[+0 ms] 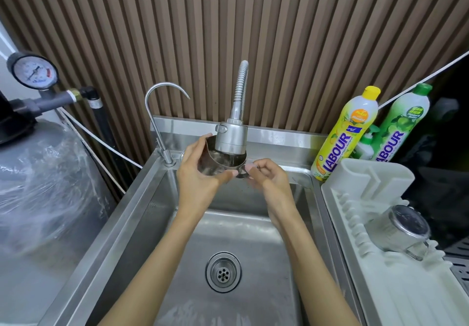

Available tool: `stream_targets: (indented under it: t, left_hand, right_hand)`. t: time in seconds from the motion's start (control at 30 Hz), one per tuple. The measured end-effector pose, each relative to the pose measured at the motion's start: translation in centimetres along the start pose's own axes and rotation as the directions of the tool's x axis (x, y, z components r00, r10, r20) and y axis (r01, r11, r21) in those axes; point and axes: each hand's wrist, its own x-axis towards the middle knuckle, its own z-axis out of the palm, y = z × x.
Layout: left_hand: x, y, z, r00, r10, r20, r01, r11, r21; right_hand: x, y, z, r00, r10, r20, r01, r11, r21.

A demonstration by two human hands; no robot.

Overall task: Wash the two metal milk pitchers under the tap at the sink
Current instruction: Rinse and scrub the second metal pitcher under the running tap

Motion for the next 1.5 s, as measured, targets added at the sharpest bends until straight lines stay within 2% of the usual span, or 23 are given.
stream_targets:
  t: [0.1,0.17,0.27,0.33,0.4,0.5,0.6,0.63,0.7,0.8,0.87,0.9,0.97,1.03,1.1,1.23,1.3,1.37,1.43,1.5]
  left_hand:
    - [-0.1,0.3,-0.6,0.999,0.038,-0.027,-0.032,0.985,0.172]
    - [-0.4,0.4,-0.9,0.999,0.016,-0.037,-0.008,0.977,0.215]
    - [-0.8,0.5,-0.8,0.997,-0.066,-0.031,0.071,0.976,0.208]
    - [-0.9,0.6,-0.7,0.987,-0.164,0.002,0.162,0.976,0.145]
    - [-1.0,0.4,-0.5,0.956,-0.281,0.08,0.275,0.959,0.071]
    - [-1.1,0.0,0.0,0.907,-0.364,0.211,0.37,0.929,0.013]
    - [-1.1,-0.4,0.8,0.88,-0.383,0.281,0.409,0.911,-0.041]
    - [-1.1,-0.5,1.1,0.882,-0.375,0.284,0.41,0.909,-0.072]
    - [-0.9,-0.6,1.8,0.899,-0.349,0.266,0.396,0.906,-0.148]
    - [-0.7,-1.0,2.3,0.938,-0.299,0.177,0.333,0.917,-0.219]
    - [-0.6,-1.0,2.2,0.96,-0.265,0.093,0.279,0.937,-0.211]
    - [-0.5,-1.0,2.1,0.973,-0.225,0.052,0.231,0.956,-0.181]
    - [-0.6,-0.4,1.6,0.99,-0.142,-0.007,0.142,0.99,-0.016]
    - [-0.8,0.1,1.0,0.994,-0.098,-0.046,0.103,0.987,0.125]
    - [-1.0,0.6,0.5,0.994,-0.079,-0.075,0.09,0.981,0.171]
    - [-1.3,0.8,0.4,0.992,-0.094,-0.079,0.109,0.972,0.206]
    - [-1.2,0.7,0.4,0.986,-0.154,-0.059,0.162,0.975,0.154]
    - [-1.2,0.6,0.5,0.965,-0.262,0.019,0.261,0.965,0.033]
    - [-1.3,0.4,0.6,0.911,-0.374,0.171,0.399,0.906,-0.14]
    - [-1.2,0.2,0.8,0.868,-0.395,0.299,0.466,0.856,-0.222]
  right_hand:
    - [-0.3,-0.1,0.3,0.998,0.059,0.008,-0.06,0.998,0.017]
    - [-0.7,-0.5,0.3,0.997,0.077,-0.013,-0.077,0.997,-0.02]
    - [-1.0,-1.4,-0.1,0.993,0.084,-0.086,-0.094,0.987,-0.13]
    - [-1.0,-2.1,-0.5,0.989,0.054,-0.136,-0.089,0.96,-0.264]
    - [-1.1,-2.7,-0.8,0.984,-0.035,-0.172,-0.047,0.893,-0.448]
    - [-1.6,-4.0,-1.2,0.969,-0.169,-0.182,0.0,0.731,-0.683]
    - [-2.3,-4.8,-1.2,0.954,-0.258,-0.149,0.045,0.619,-0.784]
    - [-2.4,-4.6,-1.2,0.952,-0.267,-0.15,0.051,0.623,-0.781]
    - [-2.1,-3.7,-1.3,0.957,-0.243,-0.16,0.062,0.71,-0.702]
    - [-1.0,-2.0,-1.3,0.971,-0.172,-0.168,0.083,0.895,-0.438]
    - [-0.5,-1.1,-1.1,0.989,-0.086,-0.123,0.059,0.976,-0.212]
    - [-0.3,-0.7,-1.0,0.995,-0.041,-0.088,0.03,0.992,-0.125]
    - [-0.1,0.2,-0.9,0.999,0.021,-0.033,-0.022,0.999,-0.028]
    - [-0.2,0.9,-0.9,0.999,0.051,-0.009,-0.051,0.999,0.017]
    - [-0.4,0.8,-0.8,0.996,0.088,-0.007,-0.088,0.996,0.026]
    - [-0.8,-0.5,-0.9,0.993,0.111,-0.039,-0.113,0.992,-0.061]
    - [-1.0,-1.6,-1.1,0.99,0.119,-0.076,-0.127,0.986,-0.111]
    - [-1.4,-2.8,-1.4,0.988,0.105,-0.114,-0.127,0.971,-0.205]
    - [-1.8,-4.0,-1.5,0.99,0.006,-0.14,-0.067,0.898,-0.435]
    - [-2.2,-5.1,-1.5,0.981,-0.122,-0.151,-0.011,0.742,-0.671]
